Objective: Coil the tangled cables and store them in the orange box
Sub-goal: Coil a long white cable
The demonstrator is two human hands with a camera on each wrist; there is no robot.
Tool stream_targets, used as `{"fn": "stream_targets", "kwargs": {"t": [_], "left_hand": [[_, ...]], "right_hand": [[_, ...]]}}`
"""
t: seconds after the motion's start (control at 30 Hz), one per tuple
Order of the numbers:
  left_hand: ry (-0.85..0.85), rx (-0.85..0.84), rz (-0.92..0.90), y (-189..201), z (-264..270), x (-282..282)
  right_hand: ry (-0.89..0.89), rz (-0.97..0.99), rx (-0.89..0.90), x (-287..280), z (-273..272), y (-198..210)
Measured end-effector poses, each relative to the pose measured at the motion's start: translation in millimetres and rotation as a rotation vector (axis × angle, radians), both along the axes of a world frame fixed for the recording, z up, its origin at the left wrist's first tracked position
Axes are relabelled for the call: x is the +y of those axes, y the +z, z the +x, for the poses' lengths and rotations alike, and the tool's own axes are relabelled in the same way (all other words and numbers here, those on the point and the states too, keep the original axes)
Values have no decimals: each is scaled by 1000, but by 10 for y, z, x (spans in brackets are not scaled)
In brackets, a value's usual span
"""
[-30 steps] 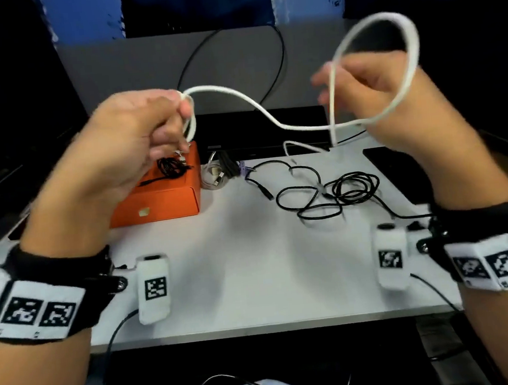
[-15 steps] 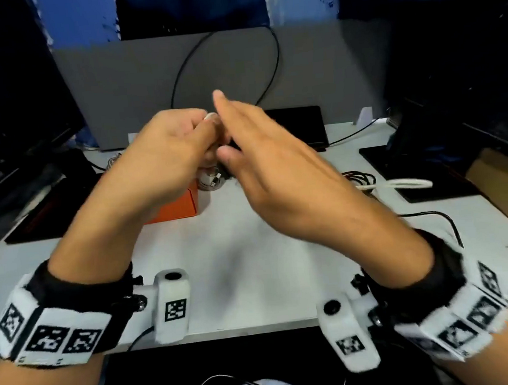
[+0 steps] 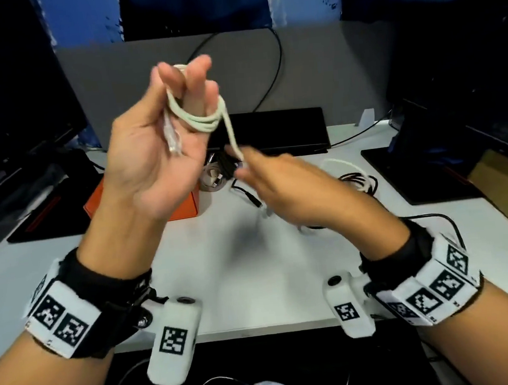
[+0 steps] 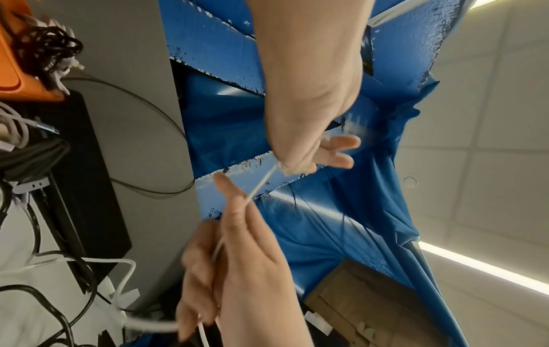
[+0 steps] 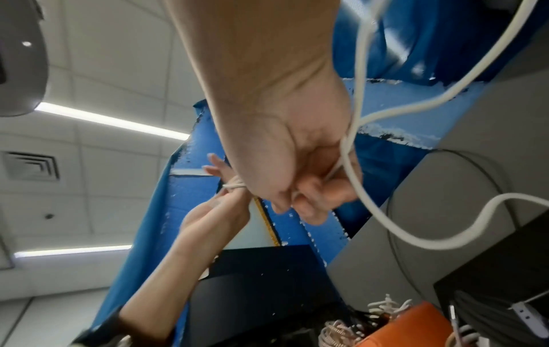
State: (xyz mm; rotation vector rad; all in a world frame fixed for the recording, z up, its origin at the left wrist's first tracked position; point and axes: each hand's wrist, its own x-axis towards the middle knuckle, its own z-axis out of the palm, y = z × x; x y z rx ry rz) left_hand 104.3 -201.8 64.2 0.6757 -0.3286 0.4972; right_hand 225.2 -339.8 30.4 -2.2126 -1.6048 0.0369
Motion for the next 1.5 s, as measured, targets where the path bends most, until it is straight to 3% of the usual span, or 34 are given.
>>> {"fn": "stream_targets", "kwargs": {"t": [0.07,0.13,0.2,0.33,0.4,0.43,0.5,0.57,0.7,0.8,0.9,0.97,1.07,1.13,1.2,1.27,1.33,1.4,1.5], "left_hand": [[232,2,70,-8,22,24],[626,123,418,-26,52,-4],[866,194,814,-81,95,-59],[881,310,1487,-122,46,-146],[771,357,1756,-105,-21,-111],[601,387,1728,-88,-58,-88],[247,410,1491,-61,-149,-11],[97,363,1306,-19,-242,75],[115,188,1075,45,-302,177],[178,177,867,95,-299,350],[153,188,542,188,-333,666],[137,195,367,203,-335,788],[265,301,405,153,-246,679],[317,373,496,138,-191,548],[395,436,568,143,-173,456],[518,496,630,137,-157,363],[608,537,715,106,-107,194],[615,551,820,52,-48,35],[449,490,898,13,-34,-154]], "right_hand": [[51,-187,-92,-71,-156,35],[110,-239,-109,-145,-260,76],[171,-225,-160,-218,-297,151],[296,-90,-160,-340,-205,336],[272,70,-113,-428,-110,439],[231,142,-78,-470,-54,485],[122,233,-38,-546,66,551],[10,285,-80,-590,219,578],[-137,345,-133,-656,502,602],[-164,392,-92,-721,658,588],[-164,542,52,-752,865,547],[-119,695,266,-712,1004,507],[-203,736,610,-585,1217,390],[-338,608,669,-516,1354,292],[-515,459,456,-519,1445,251],[-636,406,83,-540,1360,302],[-499,602,-125,-487,997,420],[-172,757,-162,-373,457,472],[106,598,-175,-172,-131,309]]}}
